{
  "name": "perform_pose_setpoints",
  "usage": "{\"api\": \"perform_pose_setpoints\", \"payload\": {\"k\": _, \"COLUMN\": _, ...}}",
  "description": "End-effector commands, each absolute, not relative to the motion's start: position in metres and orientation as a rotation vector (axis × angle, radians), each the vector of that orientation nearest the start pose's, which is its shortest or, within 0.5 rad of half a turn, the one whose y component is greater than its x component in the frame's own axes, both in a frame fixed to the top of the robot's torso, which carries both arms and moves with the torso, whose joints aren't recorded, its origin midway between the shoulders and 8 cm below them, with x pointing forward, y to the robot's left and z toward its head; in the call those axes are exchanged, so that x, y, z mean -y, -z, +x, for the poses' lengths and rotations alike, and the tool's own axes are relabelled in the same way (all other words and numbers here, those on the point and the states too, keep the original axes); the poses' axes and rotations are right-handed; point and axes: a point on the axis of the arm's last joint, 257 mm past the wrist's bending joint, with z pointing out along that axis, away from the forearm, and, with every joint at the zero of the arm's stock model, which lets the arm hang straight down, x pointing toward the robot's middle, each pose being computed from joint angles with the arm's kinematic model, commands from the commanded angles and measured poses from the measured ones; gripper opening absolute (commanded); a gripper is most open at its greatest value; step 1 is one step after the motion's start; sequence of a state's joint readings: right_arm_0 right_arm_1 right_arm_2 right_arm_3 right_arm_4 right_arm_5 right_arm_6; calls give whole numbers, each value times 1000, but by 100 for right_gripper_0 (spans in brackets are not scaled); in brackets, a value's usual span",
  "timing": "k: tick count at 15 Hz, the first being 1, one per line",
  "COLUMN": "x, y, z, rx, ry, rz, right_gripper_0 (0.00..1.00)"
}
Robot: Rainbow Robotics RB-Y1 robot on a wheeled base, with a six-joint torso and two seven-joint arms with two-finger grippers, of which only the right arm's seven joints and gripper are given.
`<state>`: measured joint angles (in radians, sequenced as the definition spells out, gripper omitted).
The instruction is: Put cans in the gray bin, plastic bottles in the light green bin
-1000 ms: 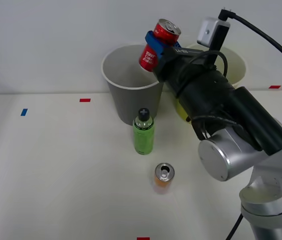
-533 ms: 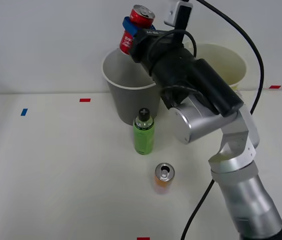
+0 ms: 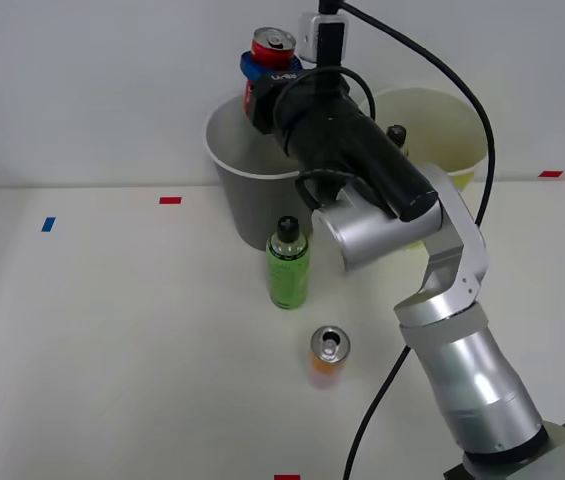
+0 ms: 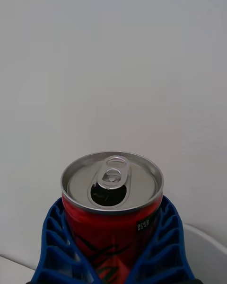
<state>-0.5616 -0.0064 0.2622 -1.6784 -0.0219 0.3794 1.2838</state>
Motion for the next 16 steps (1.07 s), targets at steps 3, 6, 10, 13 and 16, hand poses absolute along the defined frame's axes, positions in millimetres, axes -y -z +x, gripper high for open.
{"api": "perform_pose_setpoints", "payload": {"k": 3, "x": -37, "y": -22, "z": 593, "rx": -1363, "ry": -456, "rz": -250, "right_gripper_0": 0}}
{"api": "perform_pose_setpoints", "payload": {"k": 6, "x": -34, "y": -22, "z": 595, "rx": -1359, "ry": -425, "rz": -258, "right_gripper_0": 0}}
{"api": "perform_pose_setpoints", "payload": {"k": 10, "x": -28, "y": -24, "z": 598, "rx": -1351, "ry": -385, "rz": -262, "right_gripper_0": 33}}
{"api": "perform_pose_setpoints", "payload": {"k": 13, "x": -28, "y": -24, "z": 597, "rx": -1353, "ry": -396, "rz": -256, "right_gripper_0": 81}}
{"api": "perform_pose_setpoints", "payload": {"k": 16, "x": -30, "y": -24, "z": 596, "rx": -1351, "ry": -416, "rz": -250, "right_gripper_0": 93}}
